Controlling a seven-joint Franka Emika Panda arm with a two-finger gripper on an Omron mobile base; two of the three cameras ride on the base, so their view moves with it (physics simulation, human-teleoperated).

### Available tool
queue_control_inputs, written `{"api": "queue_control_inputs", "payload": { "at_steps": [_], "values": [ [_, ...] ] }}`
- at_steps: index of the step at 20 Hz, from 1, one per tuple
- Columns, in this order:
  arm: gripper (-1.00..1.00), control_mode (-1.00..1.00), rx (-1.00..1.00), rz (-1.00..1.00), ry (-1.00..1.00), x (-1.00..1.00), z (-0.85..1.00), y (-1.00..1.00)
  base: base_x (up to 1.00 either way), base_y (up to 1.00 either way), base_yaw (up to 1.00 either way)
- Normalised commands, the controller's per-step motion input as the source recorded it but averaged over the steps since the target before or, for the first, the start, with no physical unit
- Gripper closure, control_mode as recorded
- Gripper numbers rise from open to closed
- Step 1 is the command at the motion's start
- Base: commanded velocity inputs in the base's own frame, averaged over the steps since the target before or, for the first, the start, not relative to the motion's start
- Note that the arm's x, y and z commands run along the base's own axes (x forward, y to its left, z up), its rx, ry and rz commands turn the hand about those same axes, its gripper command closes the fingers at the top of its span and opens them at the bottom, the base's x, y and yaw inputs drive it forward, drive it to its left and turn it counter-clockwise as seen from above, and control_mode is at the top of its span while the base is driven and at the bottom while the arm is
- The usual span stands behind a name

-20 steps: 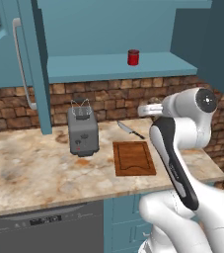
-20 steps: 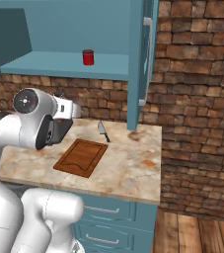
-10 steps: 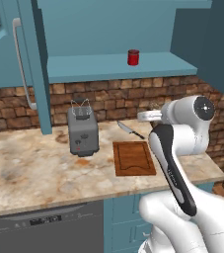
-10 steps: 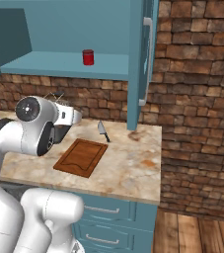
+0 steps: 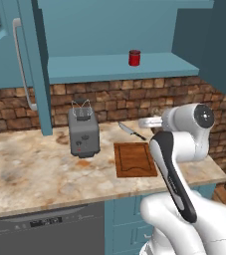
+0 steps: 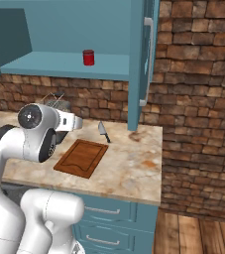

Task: Pick the bread, place it on the cutting board, pick the jam, place it on the counter, and close the cabinet.

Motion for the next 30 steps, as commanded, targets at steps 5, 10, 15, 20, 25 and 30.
{"api": "queue_control_inputs", "payload": {
  "at_steps": [5,10,15,20,25,30],
  "values": [
    [1.0,-1.0,0.0,0.0,0.0,0.0,-0.19,0.0,0.0,0.0,0.0],
    [1.0,-1.0,0.0,0.0,0.0,0.0,-0.2,-0.02,0.0,0.0,0.0],
    [1.0,-1.0,0.0,0.0,0.0,0.01,-0.2,0.0,0.0,0.0,0.0],
    [1.0,-1.0,0.0,0.0,0.0,0.05,-0.19,0.0,0.0,0.0,0.0],
    [1.0,-1.0,0.0,0.0,0.0,0.06,-0.22,0.0,0.0,0.0,0.0],
    [1.0,-1.0,0.0,0.0,0.0,0.09,-0.26,0.0,0.0,0.0,0.0]
  ]
}}
